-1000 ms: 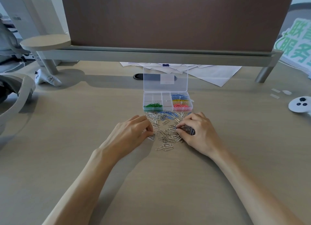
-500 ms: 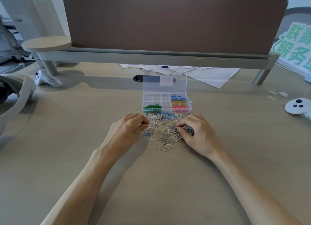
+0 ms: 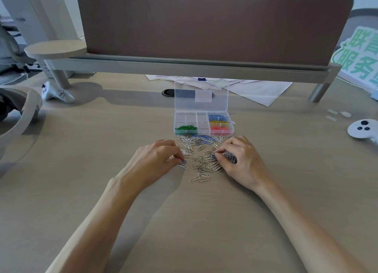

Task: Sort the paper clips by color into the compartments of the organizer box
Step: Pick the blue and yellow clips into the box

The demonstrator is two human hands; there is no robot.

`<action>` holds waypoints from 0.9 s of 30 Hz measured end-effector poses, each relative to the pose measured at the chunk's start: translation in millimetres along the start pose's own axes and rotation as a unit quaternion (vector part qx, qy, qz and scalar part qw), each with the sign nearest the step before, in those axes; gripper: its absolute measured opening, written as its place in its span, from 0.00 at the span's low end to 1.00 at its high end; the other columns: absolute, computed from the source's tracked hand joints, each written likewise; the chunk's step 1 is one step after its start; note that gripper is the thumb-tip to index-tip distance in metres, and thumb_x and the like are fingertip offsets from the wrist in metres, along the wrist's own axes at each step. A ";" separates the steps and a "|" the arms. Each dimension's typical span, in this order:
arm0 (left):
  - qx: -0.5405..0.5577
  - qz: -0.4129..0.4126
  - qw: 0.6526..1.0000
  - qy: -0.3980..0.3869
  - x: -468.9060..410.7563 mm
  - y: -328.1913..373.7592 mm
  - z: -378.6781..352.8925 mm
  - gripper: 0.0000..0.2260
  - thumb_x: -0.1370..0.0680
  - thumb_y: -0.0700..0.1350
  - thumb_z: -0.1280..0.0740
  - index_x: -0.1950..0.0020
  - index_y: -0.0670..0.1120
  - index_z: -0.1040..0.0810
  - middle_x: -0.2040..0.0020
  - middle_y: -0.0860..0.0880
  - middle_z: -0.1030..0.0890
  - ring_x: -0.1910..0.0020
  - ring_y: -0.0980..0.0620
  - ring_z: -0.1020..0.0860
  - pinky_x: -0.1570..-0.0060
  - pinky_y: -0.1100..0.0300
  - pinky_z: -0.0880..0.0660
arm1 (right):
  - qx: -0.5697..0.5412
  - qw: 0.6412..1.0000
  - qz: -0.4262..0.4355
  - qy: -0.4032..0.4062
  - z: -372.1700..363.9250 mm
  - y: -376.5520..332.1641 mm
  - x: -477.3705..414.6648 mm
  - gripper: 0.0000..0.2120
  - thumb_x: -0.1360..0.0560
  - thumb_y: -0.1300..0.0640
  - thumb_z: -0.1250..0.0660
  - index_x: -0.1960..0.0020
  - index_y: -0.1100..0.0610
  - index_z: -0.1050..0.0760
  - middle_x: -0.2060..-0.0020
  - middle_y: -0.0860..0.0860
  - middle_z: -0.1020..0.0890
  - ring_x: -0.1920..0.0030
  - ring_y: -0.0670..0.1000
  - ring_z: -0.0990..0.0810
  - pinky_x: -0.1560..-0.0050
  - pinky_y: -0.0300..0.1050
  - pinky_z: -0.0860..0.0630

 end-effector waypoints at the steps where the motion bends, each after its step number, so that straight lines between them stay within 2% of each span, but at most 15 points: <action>1: -0.003 -0.001 1.000 0.000 0.2 0.3 0.3 0.03 0.22 0.51 0.33 0.52 0.57 0.19 0.53 0.60 0.23 0.50 0.60 0.27 0.58 0.56 0.26 | 0.005 1.000 0.002 -0.001 -0.7 0.6 -1.1 0.06 0.26 0.51 0.31 0.55 0.52 0.18 0.59 0.44 0.22 0.53 0.47 0.27 0.50 0.50 0.26; 4: -0.020 -0.009 1.000 0.000 0.7 2.4 1.2 0.03 0.22 0.51 0.33 0.53 0.56 0.20 0.53 0.60 0.23 0.49 0.60 0.27 0.60 0.57 0.27 | 0.030 0.999 0.013 -0.038 -2.5 2.1 -7.4 0.05 0.27 0.50 0.29 0.53 0.50 0.17 0.58 0.44 0.21 0.52 0.47 0.26 0.50 0.51 0.26; 8: -0.030 -0.003 0.999 -0.014 0.3 3.0 0.9 0.03 0.22 0.51 0.34 0.52 0.56 0.21 0.52 0.60 0.24 0.49 0.60 0.28 0.62 0.60 0.31 | 0.054 0.987 0.029 -0.150 3.3 -2.5 -26.1 0.06 0.26 0.47 0.31 0.53 0.48 0.19 0.59 0.41 0.23 0.51 0.47 0.26 0.49 0.49 0.26; 11: -0.039 -0.007 0.999 -0.017 -0.9 4.2 2.2 0.03 0.22 0.51 0.34 0.52 0.55 0.21 0.52 0.59 0.23 0.48 0.59 0.27 0.61 0.60 0.30 | 0.093 0.969 0.049 -0.225 8.3 -12.5 -39.6 0.05 0.24 0.49 0.32 0.52 0.49 0.21 0.56 0.43 0.21 0.52 0.48 0.23 0.54 0.45 0.27; 14: -0.047 -0.013 0.999 -0.015 -1.0 5.8 3.1 0.03 0.23 0.50 0.34 0.53 0.55 0.21 0.52 0.59 0.22 0.48 0.59 0.26 0.62 0.60 0.30 | 0.157 0.950 0.077 -0.260 9.0 -21.6 -49.2 0.05 0.24 0.52 0.34 0.51 0.50 0.21 0.54 0.46 0.20 0.53 0.48 0.23 0.59 0.42 0.32; 17: -0.037 0.006 0.999 -0.033 -2.5 5.8 2.3 0.01 0.24 0.50 0.34 0.55 0.55 0.23 0.55 0.60 0.23 0.52 0.61 0.27 0.62 0.61 0.30 | 0.174 0.942 0.077 -0.275 6.4 -25.5 -53.7 0.04 0.26 0.53 0.35 0.54 0.51 0.23 0.57 0.47 0.21 0.55 0.49 0.24 0.60 0.43 0.30; 22: -0.038 0.016 0.998 -0.042 -2.5 4.3 -1.1 0.02 0.24 0.51 0.35 0.54 0.55 0.25 0.56 0.59 0.25 0.54 0.61 0.30 0.62 0.61 0.31 | 0.113 0.956 0.030 -0.268 4.6 -20.5 -50.0 0.02 0.27 0.52 0.33 0.57 0.50 0.25 0.57 0.44 0.22 0.53 0.47 0.25 0.53 0.45 0.25; 25: -0.069 -0.022 0.997 -0.007 -1.2 2.9 -1.9 0.05 0.21 0.51 0.37 0.53 0.52 0.25 0.56 0.58 0.25 0.53 0.58 0.28 0.63 0.57 0.27 | -0.004 0.977 -0.012 -0.214 7.0 -22.6 -43.4 0.02 0.25 0.54 0.33 0.57 0.50 0.24 0.58 0.43 0.21 0.55 0.44 0.24 0.55 0.36 0.28; 27: -0.085 -0.041 0.995 0.016 -0.4 1.2 -2.1 0.07 0.20 0.51 0.38 0.54 0.50 0.25 0.56 0.57 0.24 0.53 0.56 0.26 0.65 0.54 0.26 | -0.095 0.976 -0.043 -0.191 7.2 -26.5 -37.2 0.01 0.23 0.56 0.33 0.54 0.51 0.24 0.59 0.43 0.20 0.58 0.41 0.23 0.59 0.30 0.30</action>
Point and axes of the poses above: each hand's wrist, its own x-axis away from the middle knuckle, its own z-axis out of the back of the hand, y = z × x, the point moved 3 cm from there along -x, towards the middle knuckle
